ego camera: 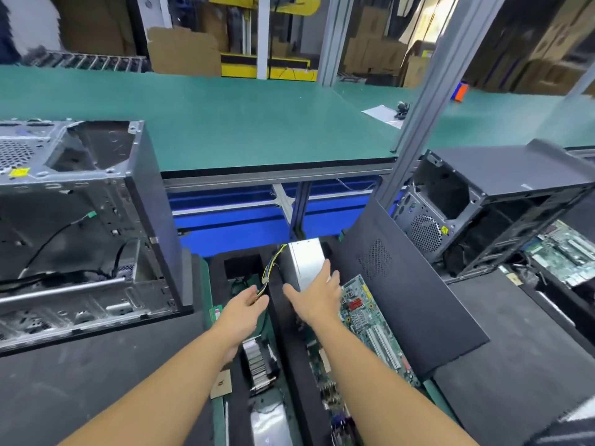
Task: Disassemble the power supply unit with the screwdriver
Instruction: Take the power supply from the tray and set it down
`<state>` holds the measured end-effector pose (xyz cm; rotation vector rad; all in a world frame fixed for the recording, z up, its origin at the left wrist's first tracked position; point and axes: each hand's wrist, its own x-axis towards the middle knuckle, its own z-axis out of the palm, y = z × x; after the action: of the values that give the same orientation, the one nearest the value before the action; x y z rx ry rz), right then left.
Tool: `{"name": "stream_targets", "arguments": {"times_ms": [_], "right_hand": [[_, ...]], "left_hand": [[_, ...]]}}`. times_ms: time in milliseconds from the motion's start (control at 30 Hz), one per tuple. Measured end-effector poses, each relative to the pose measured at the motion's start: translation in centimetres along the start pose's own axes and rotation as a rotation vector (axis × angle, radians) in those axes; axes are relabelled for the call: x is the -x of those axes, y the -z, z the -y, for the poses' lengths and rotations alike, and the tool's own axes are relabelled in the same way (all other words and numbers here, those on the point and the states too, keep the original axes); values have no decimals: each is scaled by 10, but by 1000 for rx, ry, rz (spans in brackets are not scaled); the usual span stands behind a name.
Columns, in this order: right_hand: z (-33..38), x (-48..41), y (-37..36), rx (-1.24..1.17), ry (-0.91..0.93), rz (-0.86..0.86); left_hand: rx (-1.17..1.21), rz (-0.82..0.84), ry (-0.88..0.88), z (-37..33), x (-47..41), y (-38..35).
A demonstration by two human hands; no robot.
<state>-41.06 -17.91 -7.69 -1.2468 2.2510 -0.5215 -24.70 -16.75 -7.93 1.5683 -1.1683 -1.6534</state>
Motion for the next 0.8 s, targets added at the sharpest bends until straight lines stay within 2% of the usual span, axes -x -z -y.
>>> {"name": "stream_targets", "arguments": {"times_ms": [133,367,567,800], "right_hand": [[1,-39,-1,31,-13,-48],[-3,-64,-15,241,-74,-28],[-4,-55,-34,228,-1,-163],[44,-42,-3,297,109,-291]], "left_hand": [[50,-41,-9,-9,-9,-8],[22,-79,-16,-41,4,10],[24,-64,18,-40,27,23],[37,-114,-1,-48,46,55]]}}
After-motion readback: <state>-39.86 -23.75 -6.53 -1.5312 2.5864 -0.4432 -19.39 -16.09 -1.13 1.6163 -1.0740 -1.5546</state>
